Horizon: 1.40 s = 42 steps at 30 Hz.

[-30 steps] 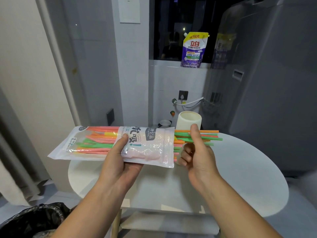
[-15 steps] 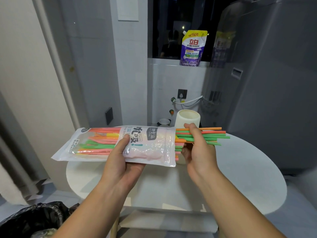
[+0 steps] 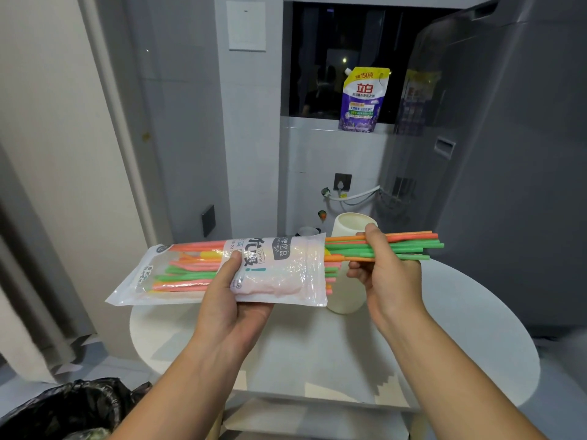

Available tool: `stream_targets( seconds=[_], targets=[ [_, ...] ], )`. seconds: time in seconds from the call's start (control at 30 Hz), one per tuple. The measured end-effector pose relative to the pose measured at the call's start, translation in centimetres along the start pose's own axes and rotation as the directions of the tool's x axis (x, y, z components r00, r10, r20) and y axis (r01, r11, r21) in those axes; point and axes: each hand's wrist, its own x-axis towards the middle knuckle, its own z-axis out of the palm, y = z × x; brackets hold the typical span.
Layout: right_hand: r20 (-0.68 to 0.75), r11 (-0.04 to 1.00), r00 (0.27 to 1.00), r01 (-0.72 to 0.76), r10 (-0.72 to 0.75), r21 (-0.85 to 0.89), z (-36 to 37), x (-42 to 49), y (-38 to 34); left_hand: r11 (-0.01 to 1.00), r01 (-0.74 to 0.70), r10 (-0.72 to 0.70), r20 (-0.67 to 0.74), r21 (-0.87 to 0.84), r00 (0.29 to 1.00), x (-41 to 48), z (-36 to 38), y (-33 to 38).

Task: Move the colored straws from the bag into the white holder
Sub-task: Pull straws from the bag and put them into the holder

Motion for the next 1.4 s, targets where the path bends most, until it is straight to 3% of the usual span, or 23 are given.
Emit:
stream_targets(
  seconds=[0.2,0.33,0.57,1.07,1.4],
  targets=[
    [0.119,0.990,0.990,-0.085,0.072,0.111,0.5,-0.4,0.1,1.000,0.003,-0.003,0.001,0.016,1.000,0.0,0.0,0.1],
    [0.193,0.990,0.977,-0.112,0.095,0.081,0.6,-0.6,0.2,1.000,0.004,-0.004,0.012,0.020,1.000,0.1,-0.1,0.2],
    [0.081,0.998,0.997,0.001,0.004,-0.068,0.3,0.3,-0.1,1.000,0.011,-0.011,0.008,0.012,1.000,0.1,-0.1,0.2],
    [0.161,0.974,0.978,0.160,-0.134,-0.161,-0.4,2.8,-5.0,0.997,-0.046,0.043,-0.051,-0.064,0.998,1.3,-0.4,1.2],
    [0.106,0.971,0.979,0.188,-0.174,-0.146,-1.3,4.1,-7.6,0.995,-0.073,0.068,-0.064,-0.067,0.996,1.8,-0.6,1.9]
  ],
)
